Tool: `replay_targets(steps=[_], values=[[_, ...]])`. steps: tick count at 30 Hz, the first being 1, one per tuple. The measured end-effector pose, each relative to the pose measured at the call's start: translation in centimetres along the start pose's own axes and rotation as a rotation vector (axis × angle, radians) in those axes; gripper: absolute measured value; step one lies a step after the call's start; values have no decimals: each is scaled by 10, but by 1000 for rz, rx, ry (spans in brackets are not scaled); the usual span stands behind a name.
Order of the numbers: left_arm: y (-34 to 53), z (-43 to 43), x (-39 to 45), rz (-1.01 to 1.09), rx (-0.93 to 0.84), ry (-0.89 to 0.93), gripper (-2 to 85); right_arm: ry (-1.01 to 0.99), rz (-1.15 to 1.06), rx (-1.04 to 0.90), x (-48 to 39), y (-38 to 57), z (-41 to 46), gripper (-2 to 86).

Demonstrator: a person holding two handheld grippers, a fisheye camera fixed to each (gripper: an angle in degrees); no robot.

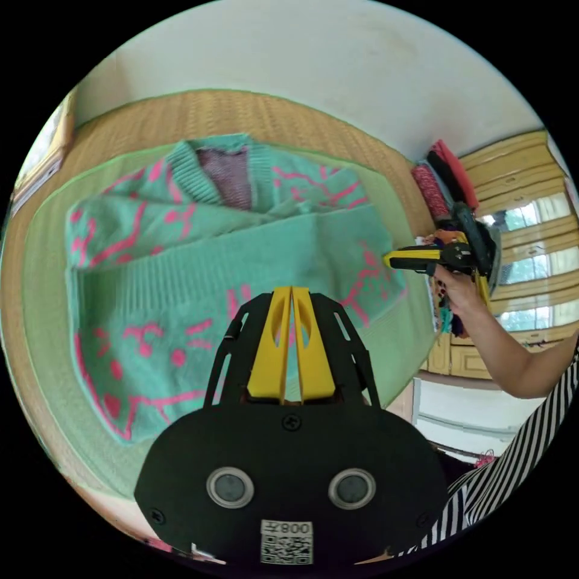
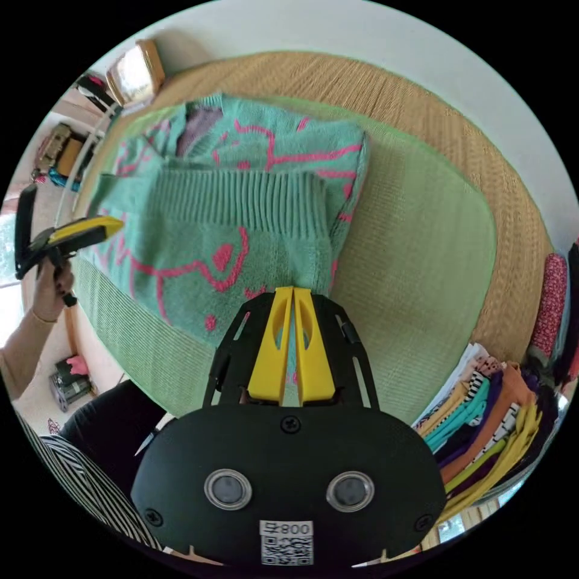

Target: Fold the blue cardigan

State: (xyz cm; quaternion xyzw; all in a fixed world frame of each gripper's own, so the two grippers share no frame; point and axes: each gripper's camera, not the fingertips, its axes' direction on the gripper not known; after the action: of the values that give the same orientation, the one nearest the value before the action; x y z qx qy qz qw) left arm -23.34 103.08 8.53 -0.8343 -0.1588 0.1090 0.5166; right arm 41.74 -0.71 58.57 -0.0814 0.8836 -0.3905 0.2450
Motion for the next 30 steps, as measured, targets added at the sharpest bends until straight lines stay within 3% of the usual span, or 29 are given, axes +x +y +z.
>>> replay_targets(steps=[2, 7, 12, 19, 22, 25, 30], values=[[24, 0, -29, -62, -59, -67, 1, 8, -9, -55, -15, -15, 23, 1], [56, -11, -66, -140, -41, 54, 1, -78, 24, -77, -22, -32, 21, 1], [89, -42, -85, -116, -7, -67, 1, -144, 88, -91, -30, -38, 23, 1], [150, -79, -161, -314, 71, -70, 1, -72, 49, 104, -78, -99, -11, 0], [174, -86, -186, -371, 110, 23, 1, -9, 66, 24, -83, -135, 16, 0], [197, -105, -201, -407, 150, 28, 1, -131, 122, -5, -81, -155, 24, 0], [242, -139, -230, -461, 235, -60, 1, -161, 89, 76, -115, -165, 6, 0]])
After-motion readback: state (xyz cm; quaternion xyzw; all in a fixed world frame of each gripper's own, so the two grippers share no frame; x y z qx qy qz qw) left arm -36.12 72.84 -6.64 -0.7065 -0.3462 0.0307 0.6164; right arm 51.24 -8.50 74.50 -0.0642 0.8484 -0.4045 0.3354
